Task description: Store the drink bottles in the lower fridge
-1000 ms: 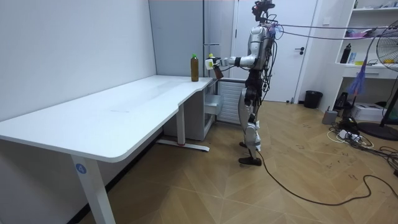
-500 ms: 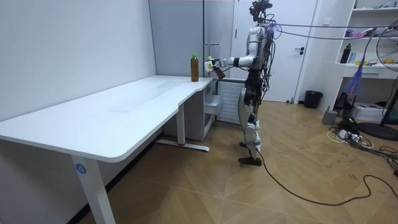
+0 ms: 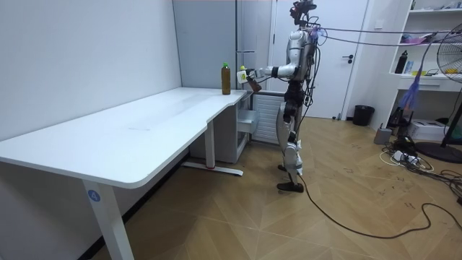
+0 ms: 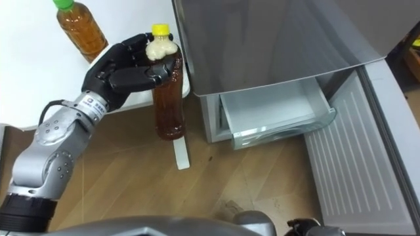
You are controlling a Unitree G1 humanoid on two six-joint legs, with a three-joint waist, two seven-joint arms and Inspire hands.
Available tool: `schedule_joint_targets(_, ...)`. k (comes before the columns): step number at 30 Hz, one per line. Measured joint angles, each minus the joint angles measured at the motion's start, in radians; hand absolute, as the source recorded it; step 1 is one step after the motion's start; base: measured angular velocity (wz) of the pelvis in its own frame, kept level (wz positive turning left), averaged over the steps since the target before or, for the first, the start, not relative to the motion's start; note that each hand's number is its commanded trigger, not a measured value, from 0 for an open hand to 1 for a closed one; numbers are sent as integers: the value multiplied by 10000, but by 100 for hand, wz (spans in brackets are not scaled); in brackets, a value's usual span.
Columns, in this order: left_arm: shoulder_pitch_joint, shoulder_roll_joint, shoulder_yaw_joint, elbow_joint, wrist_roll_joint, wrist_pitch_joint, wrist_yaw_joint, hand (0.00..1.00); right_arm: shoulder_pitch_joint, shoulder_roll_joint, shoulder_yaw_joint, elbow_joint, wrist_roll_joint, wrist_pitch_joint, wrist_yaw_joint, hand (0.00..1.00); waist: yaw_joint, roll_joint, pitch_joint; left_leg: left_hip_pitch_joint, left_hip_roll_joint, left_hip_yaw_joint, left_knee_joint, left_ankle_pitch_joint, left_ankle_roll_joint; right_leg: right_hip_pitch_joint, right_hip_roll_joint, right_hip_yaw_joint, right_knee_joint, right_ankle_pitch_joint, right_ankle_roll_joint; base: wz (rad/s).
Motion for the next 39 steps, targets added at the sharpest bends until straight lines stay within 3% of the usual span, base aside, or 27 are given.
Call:
schedule_joint_targets(6, 2, -142, -29, -8, -5, -30, 31, 100, 75, -273, 637, -1678, -547, 5, 276, 0, 494, -77, 37, -70, 4, 3, 4, 2, 1, -81, 1, -12, -14, 5, -8, -1)
schedule_joint_targets(13, 63, -79, -649, 5, 179, -63, -261, 100, 156, -576, 1452, -3590, -1128, 22, 1229, 0, 1060, -234, 4, -193, 4, -14, 43, 3, 0, -177, -16, -62, 16, 6, -9, 2)
schedule_joint_targets(18, 68, -130, -861, 5, 188, -121, -443, 100, 215, -691, 1536, -4633, -1323, 135, 1764, 0, 1092, -275, -1, -169, 14, -24, 42, 3, 0, -153, -14, -72, 18, 7, -11, -2)
schedule_joint_targets(21, 155, -110, -970, 4, 177, -332, -446, 100, 218, -367, 1400, -5696, -284, -1, 2229, 0, 1047, -318, -24, -142, 37, -75, 45, 3, 0, -120, 6, -78, -7, 21, -33, -2)
schedule_joint_targets(23, 201, -81, -1228, 4, 176, -340, -454, 100, 218, 168, 1535, -6298, 941, -244, 2596, 0, 1032, -347, -28, -12, 45, -207, 41, 3, 0, 81, 6, -232, -49, 24, -37, 18)
schedule_joint_targets(26, 304, -104, -1374, 2, 176, -341, -677, 100, 287, 675, 1771, -6881, 2320, -288, 3285, 0, 1038, -356, -35, -6, 28, -337, 49, 2, 0, 209, -38, -474, -57, 23, -36, 24)
schedule_joint_targets(30, 402, 35, -1315, 3, 180, -353, -716, 100, 266, 697, 1804, -6982, 3628, -362, 3943, 0, 1064, -356, -34, -74, -27, -519, 59, 2, 0, 208, -90, -548, -49, 24, -31, 11)
schedule_joint_targets(39, 453, -8, -1220, 2, 178, -462, -814, 100, 274, 604, 1757, -7160, 3706, -372, 4864, 0, 1025, -204, -19, -162, -20, -617, 78, 6, -8, 210, -79, -618, -20, 26, -30, 2)
